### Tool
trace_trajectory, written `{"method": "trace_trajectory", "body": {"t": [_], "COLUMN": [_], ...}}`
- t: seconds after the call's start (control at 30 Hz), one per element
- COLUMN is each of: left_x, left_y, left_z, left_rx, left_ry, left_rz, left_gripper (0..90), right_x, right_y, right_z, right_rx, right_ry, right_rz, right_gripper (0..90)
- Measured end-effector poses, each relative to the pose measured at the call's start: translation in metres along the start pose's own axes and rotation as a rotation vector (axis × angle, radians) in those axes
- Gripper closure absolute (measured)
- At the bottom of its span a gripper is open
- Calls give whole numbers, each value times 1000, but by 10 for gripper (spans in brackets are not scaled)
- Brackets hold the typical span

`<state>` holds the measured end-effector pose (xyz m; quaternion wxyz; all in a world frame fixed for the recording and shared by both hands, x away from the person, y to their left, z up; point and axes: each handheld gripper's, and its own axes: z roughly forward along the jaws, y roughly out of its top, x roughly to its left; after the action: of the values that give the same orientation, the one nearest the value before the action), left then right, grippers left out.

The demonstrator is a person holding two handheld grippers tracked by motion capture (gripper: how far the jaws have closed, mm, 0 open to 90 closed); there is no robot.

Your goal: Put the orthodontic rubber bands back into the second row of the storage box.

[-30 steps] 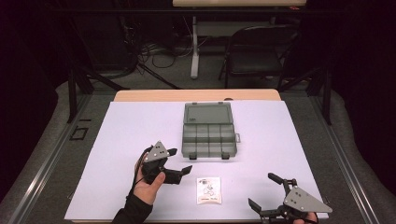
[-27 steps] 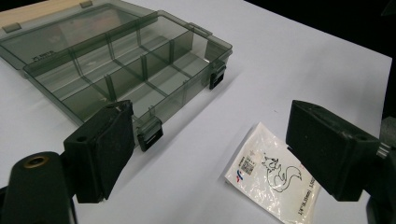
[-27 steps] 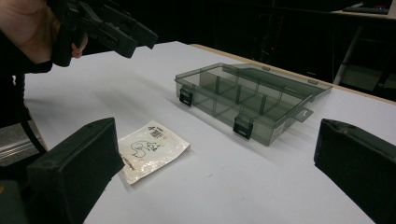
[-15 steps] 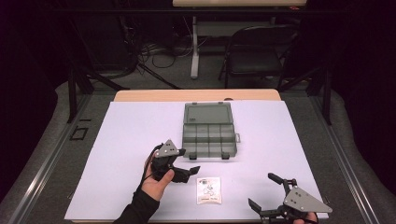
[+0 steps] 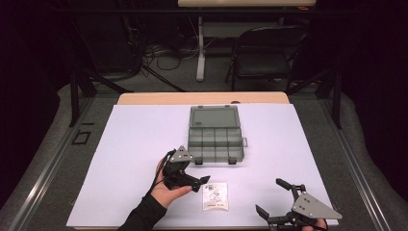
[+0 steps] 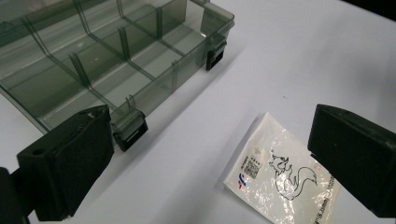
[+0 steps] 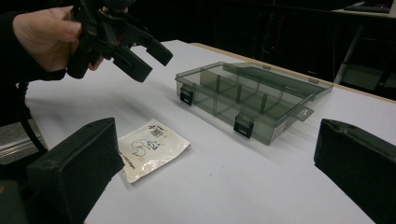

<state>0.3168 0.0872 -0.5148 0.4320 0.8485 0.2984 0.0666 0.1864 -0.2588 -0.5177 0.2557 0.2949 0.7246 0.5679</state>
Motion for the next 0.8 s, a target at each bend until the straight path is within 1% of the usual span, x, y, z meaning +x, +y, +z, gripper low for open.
{"method": "trace_trajectory", "body": {"t": [0.1, 0.13, 0.2, 0.27, 0.3, 0.33, 0.4, 0.47, 0.53, 0.57, 0.63, 0.67, 0.8], "left_x": [-2, -2, -2, -3, -3, -3, -2, -3, -3, -4, -5, -6, -8], "left_y": [-1, -1, -3, -4, -5, -6, -8, -9, -10, -11, -12, -13, -15], "left_z": [3, 4, 3, 5, 6, 7, 8, 10, 12, 13, 14, 15, 19], "left_rx": [20, 18, 20, 26, 30, 28, 36, 48, 58, 61, 70, 75, 83], "left_ry": [-6, -7, -6, 6, 3, 5, -1, 1, -3, -5, -3, -1, 8], "left_rz": [20, 23, 22, 15, 8, 3, -5, -6, -13, -16, -1, 7, 20], "left_gripper": [10, 40, 152, 169, 169, 190, 274, 300, 361, 376, 419, 429, 439], "right_x": [0, 0, 0, 0, 0, 0, 0, 0, 0, 0, 0, 0, 0], "right_y": [0, 0, 0, 0, 0, 0, 0, 0, 0, 0, 0, 0, 0], "right_z": [0, 0, 0, 0, 0, 0, 0, 1, 1, 1, 1, 1, 1], "right_rx": [0, 0, 0, 0, 0, 0, 0, -5, -5, -4, 2, -1, 0], "right_ry": [0, 0, 0, 1, 1, 2, 3, 1, 2, 1, 3, 2, 2], "right_rz": [0, 1, -1, -1, -1, -1, -1, -1, 3, 2, 0, 0, 2], "right_gripper": [0, 0, 0, 0, 0, 0, 0, 0, 0, 0, 0, 0, 0]}}
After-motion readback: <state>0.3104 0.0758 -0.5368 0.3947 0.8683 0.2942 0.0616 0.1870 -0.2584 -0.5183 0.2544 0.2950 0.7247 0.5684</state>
